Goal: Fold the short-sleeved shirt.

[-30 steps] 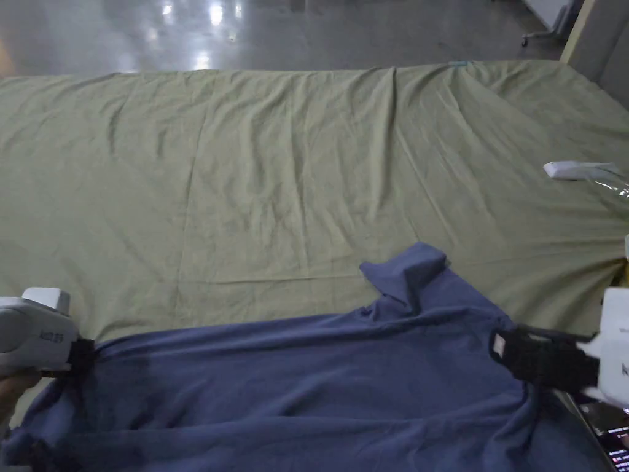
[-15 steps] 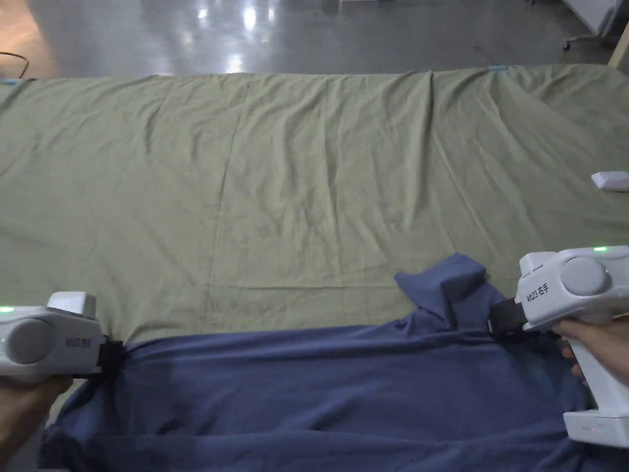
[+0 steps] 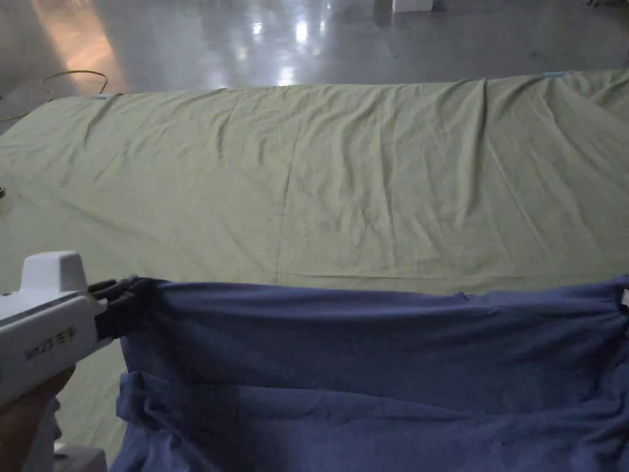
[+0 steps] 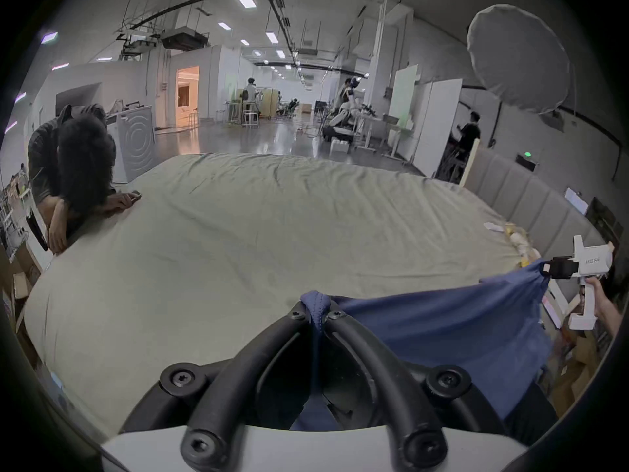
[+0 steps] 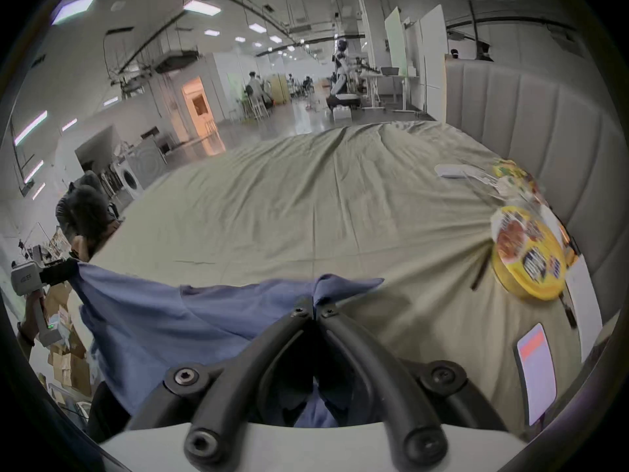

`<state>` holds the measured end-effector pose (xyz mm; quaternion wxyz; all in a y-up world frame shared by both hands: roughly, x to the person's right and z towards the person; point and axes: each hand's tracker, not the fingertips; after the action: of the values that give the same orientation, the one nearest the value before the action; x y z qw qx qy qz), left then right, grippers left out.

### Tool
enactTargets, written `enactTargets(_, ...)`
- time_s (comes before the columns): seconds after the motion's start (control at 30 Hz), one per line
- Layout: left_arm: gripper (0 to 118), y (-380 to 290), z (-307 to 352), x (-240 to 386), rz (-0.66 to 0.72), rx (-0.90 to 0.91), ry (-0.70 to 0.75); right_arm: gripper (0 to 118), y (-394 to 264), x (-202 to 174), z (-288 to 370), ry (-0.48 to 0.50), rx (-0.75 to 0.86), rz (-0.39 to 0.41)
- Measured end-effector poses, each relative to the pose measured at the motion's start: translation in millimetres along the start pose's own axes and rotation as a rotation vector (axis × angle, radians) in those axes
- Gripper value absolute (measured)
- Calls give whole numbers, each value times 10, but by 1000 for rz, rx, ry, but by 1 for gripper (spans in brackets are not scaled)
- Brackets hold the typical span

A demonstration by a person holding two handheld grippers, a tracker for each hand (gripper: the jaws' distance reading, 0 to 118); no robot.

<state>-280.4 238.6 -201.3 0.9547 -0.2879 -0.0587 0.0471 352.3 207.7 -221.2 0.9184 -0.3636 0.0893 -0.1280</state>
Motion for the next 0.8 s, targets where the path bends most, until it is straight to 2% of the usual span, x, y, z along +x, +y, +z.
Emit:
enactTargets(0.03,4,-94,146,-33,5,-13,-2,0,-122,71,151,1,3,-15)
enactTargets(0.07,4,-239,314,-61,33,-4,-16,0,-350,-101,501,-119,78,77)
enactTargets(0.13,4,-490,532,-73,56,-9,-57,0,-662,-108,757,-114,81,66)
enactTargets(0.27,4,-997,690,-111,110,-93,-30,0,-1236,-57,984,-120,35,-9)
enactTargets(0.37,4,-1264,622,-115,140,-153,-24,0,-1513,-3,885,-149,-29,-15)
enactTargets(0.4,4,-1334,594,-101,120,-168,-18,0,-1573,-10,836,-149,-61,1)
enactTargets(0.43,5,-1413,569,-74,88,-170,3,6,-1628,-40,774,-149,-76,33)
enactTargets(0.47,11,-1482,545,-62,84,-176,8,25,-1687,-27,727,-176,-68,45)
enactTargets(0.5,25,-1555,498,-109,85,-182,12,54,-1700,-44,693,-197,-77,56)
enactTargets(0.53,55,-1588,503,-113,78,-185,34,82,-1701,-52,660,-231,-98,80)
enactTargets(0.57,78,-1604,537,-117,70,-168,91,85,-1700,-62,680,-265,-81,85)
enactTargets(0.6,90,-1592,578,-136,76,-159,105,83,-1733,-103,739,-277,-65,92)
enactTargets(0.67,91,-1508,815,-193,96,-81,131,82,-1682,-125,911,-281,-18,88)
enactTargets(0.73,91,-1357,1074,-140,29,-21,203,82,-1612,-262,1201,-350,39,96)
enactTargets(0.8,91,-1180,1405,15,-76,74,237,82,-1541,-428,1527,-286,180,125)
